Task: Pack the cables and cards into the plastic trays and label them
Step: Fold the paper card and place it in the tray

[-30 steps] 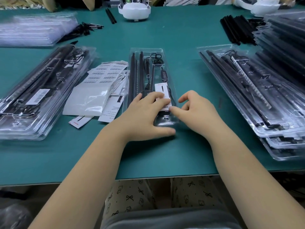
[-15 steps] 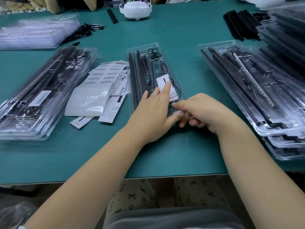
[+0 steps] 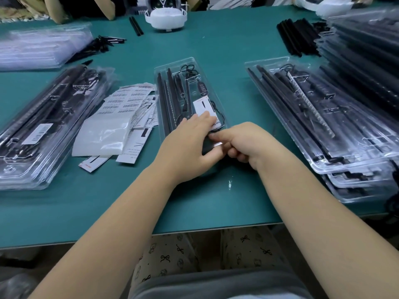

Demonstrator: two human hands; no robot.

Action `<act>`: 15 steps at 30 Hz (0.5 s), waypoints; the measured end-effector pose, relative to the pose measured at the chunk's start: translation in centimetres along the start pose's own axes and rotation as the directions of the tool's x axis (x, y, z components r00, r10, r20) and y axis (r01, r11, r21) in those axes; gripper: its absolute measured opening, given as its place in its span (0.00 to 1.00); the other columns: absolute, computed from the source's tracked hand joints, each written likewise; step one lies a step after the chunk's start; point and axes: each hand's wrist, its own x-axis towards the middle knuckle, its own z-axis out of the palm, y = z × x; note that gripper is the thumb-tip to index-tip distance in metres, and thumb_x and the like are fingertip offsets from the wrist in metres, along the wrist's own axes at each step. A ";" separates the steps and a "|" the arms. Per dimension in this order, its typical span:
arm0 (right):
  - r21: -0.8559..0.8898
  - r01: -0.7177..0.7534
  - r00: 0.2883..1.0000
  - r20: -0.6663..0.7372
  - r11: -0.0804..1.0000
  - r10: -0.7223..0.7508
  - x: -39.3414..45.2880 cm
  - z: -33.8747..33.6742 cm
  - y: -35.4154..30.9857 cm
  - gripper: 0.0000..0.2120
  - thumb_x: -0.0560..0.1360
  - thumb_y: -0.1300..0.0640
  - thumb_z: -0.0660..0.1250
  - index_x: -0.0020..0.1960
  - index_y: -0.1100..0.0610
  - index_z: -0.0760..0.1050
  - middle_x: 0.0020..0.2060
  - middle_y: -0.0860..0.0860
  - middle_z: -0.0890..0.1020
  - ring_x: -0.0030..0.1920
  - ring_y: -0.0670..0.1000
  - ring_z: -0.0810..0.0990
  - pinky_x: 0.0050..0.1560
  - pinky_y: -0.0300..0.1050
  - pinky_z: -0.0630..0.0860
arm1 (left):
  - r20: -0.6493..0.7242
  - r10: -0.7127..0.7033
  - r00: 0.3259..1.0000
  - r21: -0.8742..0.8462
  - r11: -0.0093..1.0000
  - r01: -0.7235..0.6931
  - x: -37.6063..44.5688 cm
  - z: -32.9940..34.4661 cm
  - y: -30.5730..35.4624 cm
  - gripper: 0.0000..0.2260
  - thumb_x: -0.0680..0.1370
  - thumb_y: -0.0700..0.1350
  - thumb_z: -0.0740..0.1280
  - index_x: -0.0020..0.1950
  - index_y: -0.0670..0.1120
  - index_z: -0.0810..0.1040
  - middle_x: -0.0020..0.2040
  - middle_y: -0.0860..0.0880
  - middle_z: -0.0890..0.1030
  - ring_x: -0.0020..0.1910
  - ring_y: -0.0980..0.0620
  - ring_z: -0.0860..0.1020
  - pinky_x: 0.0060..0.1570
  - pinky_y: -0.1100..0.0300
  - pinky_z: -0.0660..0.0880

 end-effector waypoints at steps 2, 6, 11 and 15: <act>0.052 0.009 1.000 -0.003 0.999 -0.009 0.0 0.0 -0.1 0.14 0.71 0.54 0.71 0.29 0.54 0.73 0.17 0.47 0.72 0.18 0.43 0.63 0.18 0.32 0.57 | -0.022 0.014 1.000 -0.001 1.000 -0.014 -0.4 -0.4 -0.4 0.27 0.73 0.58 0.60 0.65 0.43 0.73 0.61 0.48 0.77 0.62 0.47 0.72 0.62 0.53 0.67; 0.104 -0.003 1.000 -0.021 0.995 0.005 0.0 -0.2 -0.2 0.12 0.71 0.55 0.71 0.32 0.55 0.73 0.17 0.47 0.72 0.16 0.42 0.62 0.17 0.32 0.57 | -0.029 0.023 0.999 0.113 0.993 -0.019 -0.9 -0.9 -1.5 0.30 0.70 0.59 0.64 0.68 0.43 0.73 0.67 0.46 0.74 0.66 0.45 0.70 0.67 0.53 0.64; 0.099 0.009 1.000 -0.025 0.995 -0.007 0.0 -0.3 0.0 0.15 0.71 0.53 0.71 0.29 0.54 0.71 0.18 0.47 0.72 0.17 0.43 0.62 0.17 0.32 0.57 | 0.004 -0.001 1.000 0.216 0.976 0.000 -0.6 -0.4 -1.6 0.30 0.73 0.52 0.68 0.74 0.47 0.66 0.71 0.48 0.70 0.68 0.46 0.67 0.69 0.51 0.62; 0.035 0.058 0.998 -0.006 0.998 -0.058 -0.2 -0.4 0.4 0.14 0.74 0.48 0.67 0.34 0.56 0.75 0.21 0.49 0.76 0.18 0.44 0.67 0.19 0.32 0.62 | 0.077 -0.026 0.997 0.283 0.959 0.003 -0.4 0.3 -1.6 0.27 0.80 0.50 0.61 0.77 0.52 0.56 0.75 0.49 0.62 0.71 0.42 0.61 0.70 0.44 0.57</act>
